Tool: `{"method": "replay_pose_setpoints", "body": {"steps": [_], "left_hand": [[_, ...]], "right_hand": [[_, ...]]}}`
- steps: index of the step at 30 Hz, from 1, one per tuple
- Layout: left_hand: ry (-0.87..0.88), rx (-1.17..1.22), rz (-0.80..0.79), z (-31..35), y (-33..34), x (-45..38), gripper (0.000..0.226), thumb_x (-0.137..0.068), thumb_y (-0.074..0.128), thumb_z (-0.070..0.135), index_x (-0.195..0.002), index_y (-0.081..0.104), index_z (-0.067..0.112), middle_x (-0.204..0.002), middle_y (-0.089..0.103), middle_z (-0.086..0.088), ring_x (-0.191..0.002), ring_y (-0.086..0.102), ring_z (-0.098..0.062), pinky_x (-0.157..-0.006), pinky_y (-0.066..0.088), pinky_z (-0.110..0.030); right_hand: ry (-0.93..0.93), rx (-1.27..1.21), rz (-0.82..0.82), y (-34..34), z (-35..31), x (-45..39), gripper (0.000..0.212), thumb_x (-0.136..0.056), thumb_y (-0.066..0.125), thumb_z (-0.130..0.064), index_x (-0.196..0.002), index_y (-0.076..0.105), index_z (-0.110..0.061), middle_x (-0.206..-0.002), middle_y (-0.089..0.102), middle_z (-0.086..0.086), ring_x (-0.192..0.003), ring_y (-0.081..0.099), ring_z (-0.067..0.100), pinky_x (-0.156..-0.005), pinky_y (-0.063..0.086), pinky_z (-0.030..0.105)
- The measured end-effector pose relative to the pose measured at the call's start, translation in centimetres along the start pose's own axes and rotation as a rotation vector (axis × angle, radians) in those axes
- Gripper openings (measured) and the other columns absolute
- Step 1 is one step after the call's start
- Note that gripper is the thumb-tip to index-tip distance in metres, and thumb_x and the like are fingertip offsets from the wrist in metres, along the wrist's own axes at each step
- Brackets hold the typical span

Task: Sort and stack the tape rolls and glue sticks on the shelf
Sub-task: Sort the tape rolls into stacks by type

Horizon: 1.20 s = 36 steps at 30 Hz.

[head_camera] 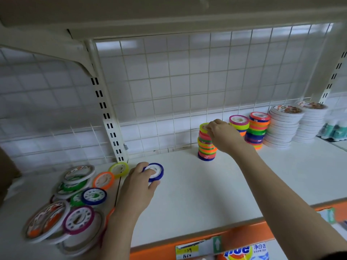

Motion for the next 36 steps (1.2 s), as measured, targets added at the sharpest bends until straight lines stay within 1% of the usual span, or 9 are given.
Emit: {"method": "replay_pose_setpoints", "body": {"steps": [3, 6, 11, 15, 18, 20, 23, 25, 36], "left_hand": [[0.001, -0.007, 0.001, 0.4, 0.2, -0.1, 0.034, -0.09, 0.059, 0.03, -0.122, 0.059, 0.017, -0.138, 0.041, 0.006, -0.123, 0.042, -0.014, -0.095, 0.036, -0.02], [0.004, -0.016, 0.0, 0.8, 0.6, -0.4, 0.034, -0.09, 0.058, 0.032, -0.122, 0.058, 0.018, -0.138, 0.04, 0.007, -0.123, 0.042, -0.014, -0.095, 0.037, -0.021], [0.039, 0.028, -0.027, 2.3, 1.7, -1.5, 0.032, -0.089, 0.06, 0.028, -0.118, 0.061, 0.016, -0.135, 0.044, 0.004, -0.12, 0.044, -0.015, -0.095, 0.04, -0.026], [0.106, 0.048, -0.006, 4.6, 1.0, -4.1, 0.03, -0.088, 0.062, 0.025, -0.115, 0.063, 0.012, -0.134, 0.045, 0.001, -0.119, 0.045, -0.019, -0.095, 0.038, -0.028], [0.171, 0.081, 0.042, 7.4, -0.6, -7.4, 0.03, -0.088, 0.063, 0.023, -0.114, 0.063, 0.01, -0.133, 0.047, -0.001, -0.117, 0.045, -0.022, -0.092, 0.034, -0.026], [0.215, 0.13, 0.055, 9.7, -1.3, -9.8, 0.031, -0.087, 0.064, 0.022, -0.115, 0.064, 0.009, -0.13, 0.049, -0.002, -0.116, 0.047, -0.022, -0.089, 0.032, -0.022], [0.268, 0.19, 0.012, 12.7, -1.3, -12.9, 0.031, -0.085, 0.066, 0.019, -0.113, 0.064, 0.005, -0.124, 0.052, -0.004, -0.111, 0.05, -0.019, -0.084, 0.028, -0.014], [0.293, 0.2, -0.028, 14.2, -0.7, -14.4, 0.03, -0.085, 0.067, 0.019, -0.112, 0.065, 0.005, -0.121, 0.052, -0.003, -0.107, 0.05, -0.018, -0.083, 0.03, -0.016], [0.318, 0.148, -0.179, 15.3, 2.6, -16.5, 0.021, -0.085, 0.065, 0.021, -0.103, 0.068, 0.01, -0.097, 0.055, -0.002, -0.094, 0.051, -0.019, -0.077, 0.037, -0.025]], "right_hand": [[-0.005, -0.06, 0.052, -0.2, -0.1, 0.9, 0.036, -0.095, 0.042, -0.01, -0.129, 0.047, -0.003, -0.131, 0.049, 0.012, -0.119, 0.045, 0.027, -0.089, 0.041, 0.032], [0.042, -0.12, 0.17, -0.2, 0.1, 3.0, 0.039, -0.092, 0.047, -0.01, -0.13, 0.046, -0.001, -0.134, 0.049, 0.014, -0.122, 0.043, 0.029, -0.091, 0.041, 0.034], [0.214, -0.177, 0.266, 2.5, 1.2, 7.6, 0.046, -0.071, 0.071, -0.002, -0.114, 0.058, 0.005, -0.105, 0.063, 0.02, -0.094, 0.061, 0.038, -0.071, 0.052, 0.039], [0.292, -0.079, 0.024, 5.5, 2.5, 9.7, 0.041, -0.093, 0.046, -0.02, -0.131, 0.044, -0.005, -0.128, 0.051, 0.011, -0.119, 0.045, 0.029, -0.1, 0.032, 0.032], [0.283, -0.081, -0.027, 7.2, 3.4, 11.0, 0.04, -0.098, 0.033, -0.031, -0.129, 0.047, -0.009, -0.13, 0.049, 0.004, -0.123, 0.04, 0.024, -0.104, 0.025, 0.027], [0.313, -0.113, -0.062, 7.8, 3.7, 11.3, 0.039, -0.097, 0.035, -0.031, -0.122, 0.055, -0.008, -0.123, 0.056, 0.007, -0.118, 0.047, 0.027, -0.102, 0.033, 0.03], [0.344, -0.168, -0.025, 8.1, 3.8, 11.2, 0.039, -0.084, 0.038, -0.029, -0.086, 0.069, -0.005, -0.086, 0.066, 0.009, -0.082, 0.064, 0.031, -0.075, 0.052, 0.034], [0.358, -0.166, 0.009, 7.7, 3.9, 11.2, 0.039, -0.078, 0.037, -0.031, -0.075, 0.068, -0.008, -0.074, 0.066, 0.006, -0.069, 0.064, 0.028, -0.065, 0.054, 0.032], [0.385, -0.158, -0.033, 7.4, 4.3, 11.1, 0.042, -0.077, 0.034, -0.035, -0.072, 0.069, -0.012, -0.071, 0.065, 0.001, -0.064, 0.062, 0.021, -0.059, 0.052, 0.027]]}}
Point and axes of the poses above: each hand's wrist, its own x-axis away from the middle knuckle, its own y-axis out of the palm, z = x × y, the point moved 6 cm from there along -x, towards the middle knuckle
